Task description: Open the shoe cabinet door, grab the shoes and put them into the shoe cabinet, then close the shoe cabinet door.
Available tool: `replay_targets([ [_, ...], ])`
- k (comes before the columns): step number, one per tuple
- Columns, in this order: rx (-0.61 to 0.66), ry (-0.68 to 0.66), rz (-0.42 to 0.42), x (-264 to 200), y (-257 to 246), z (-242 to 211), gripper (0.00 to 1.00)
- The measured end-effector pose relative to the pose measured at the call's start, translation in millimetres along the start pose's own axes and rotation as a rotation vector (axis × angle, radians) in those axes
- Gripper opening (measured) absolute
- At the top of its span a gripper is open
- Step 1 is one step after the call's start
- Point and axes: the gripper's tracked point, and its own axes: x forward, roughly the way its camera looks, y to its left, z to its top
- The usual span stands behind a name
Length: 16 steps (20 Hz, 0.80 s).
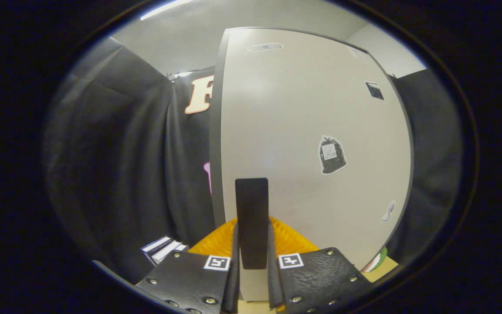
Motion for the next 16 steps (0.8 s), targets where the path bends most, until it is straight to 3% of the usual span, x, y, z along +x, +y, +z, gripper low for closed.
replay_targets([
  [16, -0.042, -0.047, -0.117, -107.6, -35.2, 12.6, 0.25],
])
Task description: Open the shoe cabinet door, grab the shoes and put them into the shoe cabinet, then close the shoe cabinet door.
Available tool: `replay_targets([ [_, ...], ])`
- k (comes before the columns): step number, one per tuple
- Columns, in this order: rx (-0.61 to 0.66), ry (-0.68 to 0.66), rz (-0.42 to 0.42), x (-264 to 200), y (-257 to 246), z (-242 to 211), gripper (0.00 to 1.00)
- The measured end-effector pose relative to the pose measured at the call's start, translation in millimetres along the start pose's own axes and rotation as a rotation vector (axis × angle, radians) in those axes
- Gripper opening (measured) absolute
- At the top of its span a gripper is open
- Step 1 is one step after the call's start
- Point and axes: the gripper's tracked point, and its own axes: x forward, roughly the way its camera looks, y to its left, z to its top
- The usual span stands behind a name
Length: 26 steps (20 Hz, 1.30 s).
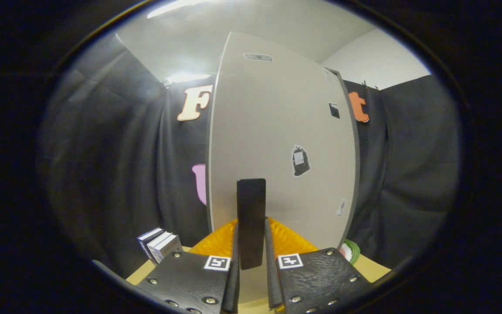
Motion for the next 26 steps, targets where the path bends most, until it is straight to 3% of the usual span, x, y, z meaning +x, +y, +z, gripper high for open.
replay_targets([
  [3, 0.006, 0.008, -0.010, -4.3, -13.7, -2.0, 0.20],
  [15, -0.015, 0.013, -0.178, -75.1, -122.7, 7.4, 0.19],
  [23, -0.035, -0.025, -0.199, -103.9, -213.3, 26.8, 0.18],
  [26, -0.015, -0.021, -0.220, -115.9, -245.3, 25.5, 0.12],
])
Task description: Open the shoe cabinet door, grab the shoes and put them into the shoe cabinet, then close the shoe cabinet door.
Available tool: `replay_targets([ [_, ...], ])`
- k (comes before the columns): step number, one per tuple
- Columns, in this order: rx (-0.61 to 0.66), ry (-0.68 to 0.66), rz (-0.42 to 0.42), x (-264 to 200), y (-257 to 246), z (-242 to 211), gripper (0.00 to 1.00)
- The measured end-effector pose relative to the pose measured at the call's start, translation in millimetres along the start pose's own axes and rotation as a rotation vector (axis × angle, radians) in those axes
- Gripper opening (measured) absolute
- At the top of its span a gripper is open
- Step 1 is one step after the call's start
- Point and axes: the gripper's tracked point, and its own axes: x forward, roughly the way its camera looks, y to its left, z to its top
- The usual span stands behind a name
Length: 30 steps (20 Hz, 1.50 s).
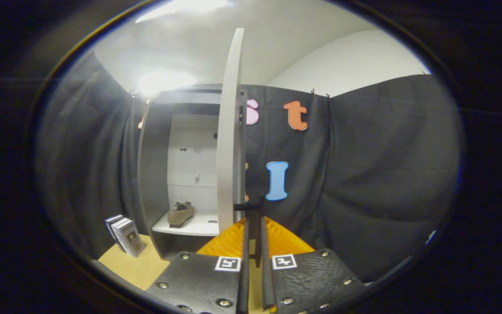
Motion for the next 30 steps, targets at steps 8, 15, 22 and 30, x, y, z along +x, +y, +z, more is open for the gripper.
replay_targets([
  [8, 0.003, -0.011, -0.010, -5.0, -41.7, -2.5, 0.12],
  [15, 0.036, 0.070, 0.190, -17.2, 45.2, -54.7, 0.12],
  [22, 0.036, 0.310, 0.304, -4.6, 127.5, -195.8, 0.12],
  [30, -0.015, 0.693, 0.328, -12.3, 177.1, -385.5, 0.24],
])
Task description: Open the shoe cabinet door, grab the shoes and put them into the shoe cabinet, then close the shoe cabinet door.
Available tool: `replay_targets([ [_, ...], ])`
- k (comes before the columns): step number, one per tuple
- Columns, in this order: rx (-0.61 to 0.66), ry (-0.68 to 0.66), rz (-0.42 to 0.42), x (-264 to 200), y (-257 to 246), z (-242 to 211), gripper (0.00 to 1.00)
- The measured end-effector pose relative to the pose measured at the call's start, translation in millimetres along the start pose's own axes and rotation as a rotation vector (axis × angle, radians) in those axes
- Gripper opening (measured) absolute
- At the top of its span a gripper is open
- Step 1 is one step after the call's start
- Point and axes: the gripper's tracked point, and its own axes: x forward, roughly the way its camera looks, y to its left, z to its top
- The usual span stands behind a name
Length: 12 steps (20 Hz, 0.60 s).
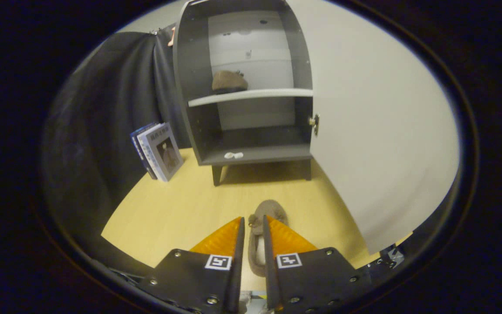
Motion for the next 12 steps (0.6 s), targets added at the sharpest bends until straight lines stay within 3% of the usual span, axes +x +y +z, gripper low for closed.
replay_targets([
  [4, -0.024, 0.147, -0.012, 36.1, 6.1, -53.2, 0.41],
  [12, -0.086, 0.294, -0.050, 82.8, 5.0, -108.8, 0.44],
])
